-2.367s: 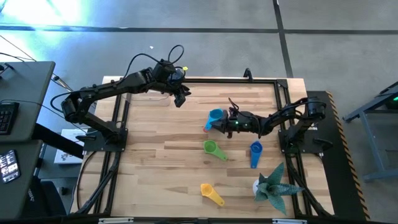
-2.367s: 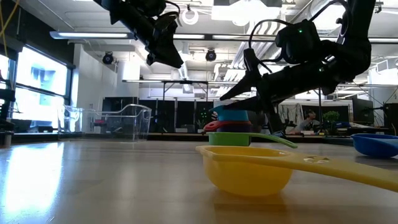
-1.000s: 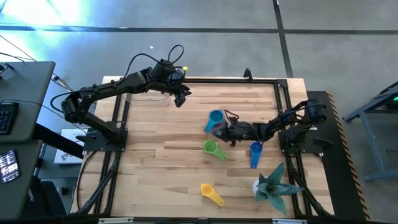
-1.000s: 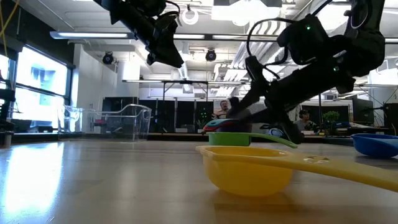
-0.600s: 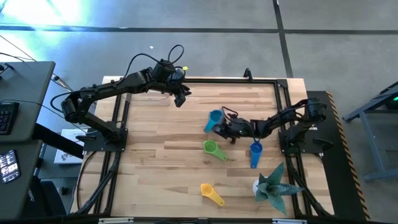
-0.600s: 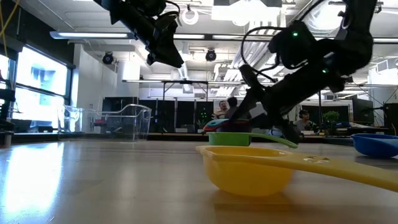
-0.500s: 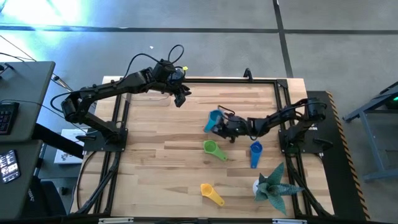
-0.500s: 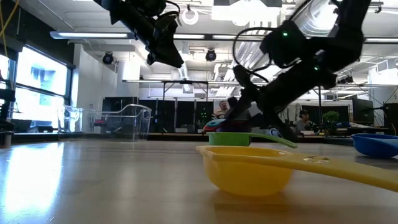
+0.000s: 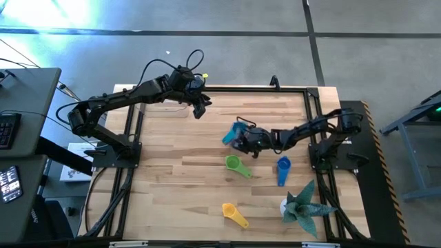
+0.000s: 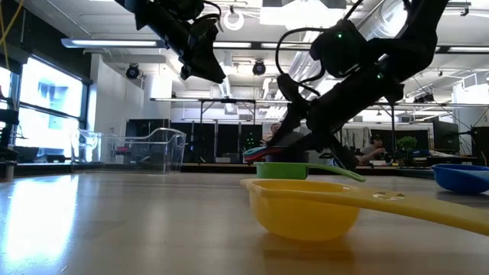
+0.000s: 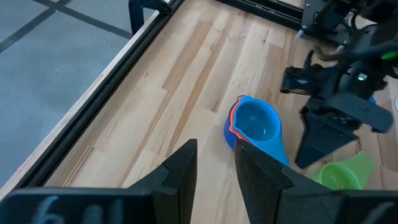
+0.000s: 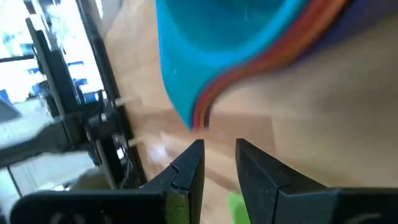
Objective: Nest measuring cups in basket
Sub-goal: Stack the light blue measuring cup on top of the red measuring cup on the table, then stack the green measuring cup on top of the light blue measuring cup on the table
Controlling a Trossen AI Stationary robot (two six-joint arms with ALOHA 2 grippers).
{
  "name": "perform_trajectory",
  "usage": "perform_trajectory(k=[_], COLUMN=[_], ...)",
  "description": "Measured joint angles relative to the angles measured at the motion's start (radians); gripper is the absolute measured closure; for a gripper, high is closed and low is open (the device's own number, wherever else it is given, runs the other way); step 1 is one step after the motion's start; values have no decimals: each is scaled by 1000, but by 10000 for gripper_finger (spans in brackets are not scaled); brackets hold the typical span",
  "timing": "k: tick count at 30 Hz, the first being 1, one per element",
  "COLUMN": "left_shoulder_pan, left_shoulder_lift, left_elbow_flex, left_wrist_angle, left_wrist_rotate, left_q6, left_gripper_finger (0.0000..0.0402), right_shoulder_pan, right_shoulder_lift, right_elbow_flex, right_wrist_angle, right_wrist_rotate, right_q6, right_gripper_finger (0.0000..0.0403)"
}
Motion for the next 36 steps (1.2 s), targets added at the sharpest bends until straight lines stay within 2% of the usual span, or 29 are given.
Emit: perform_trajectory(k=[6, 12, 17, 21, 26, 29, 36], left_shoulder_pan=[4, 8, 8, 8, -2, -6, -10], left_shoulder_lift=[0, 0, 0, 0, 0, 0, 0], left_elbow_flex=[0, 0, 0, 0, -2, -3, -3], left_wrist_angle=[-40, -123, -214, -278, -311, -318, -325], left_wrist_rotate=[0, -1, 0, 2, 3, 3, 4], left_q6=[46, 57, 98, 106, 107, 107, 73], left_gripper_finger=[304, 304, 304, 304, 304, 304, 304], right_shoulder_pan=[44, 84, 106, 125, 133, 132, 132], right_shoulder_lift=[-45, -115, -153, -158, -155, -155, -154], right_elbow_flex=[24, 81, 203, 363, 540, 581, 580], right_wrist_angle=[-2, -66, -303, -623, -1012, -1091, -1181], right_wrist_rotate=[20, 115, 126, 115, 109, 92, 24], right_q6=[-61, -253, -438, -619, -693, -701, -683], right_gripper_finger=[320, 320, 320, 320, 320, 320, 320])
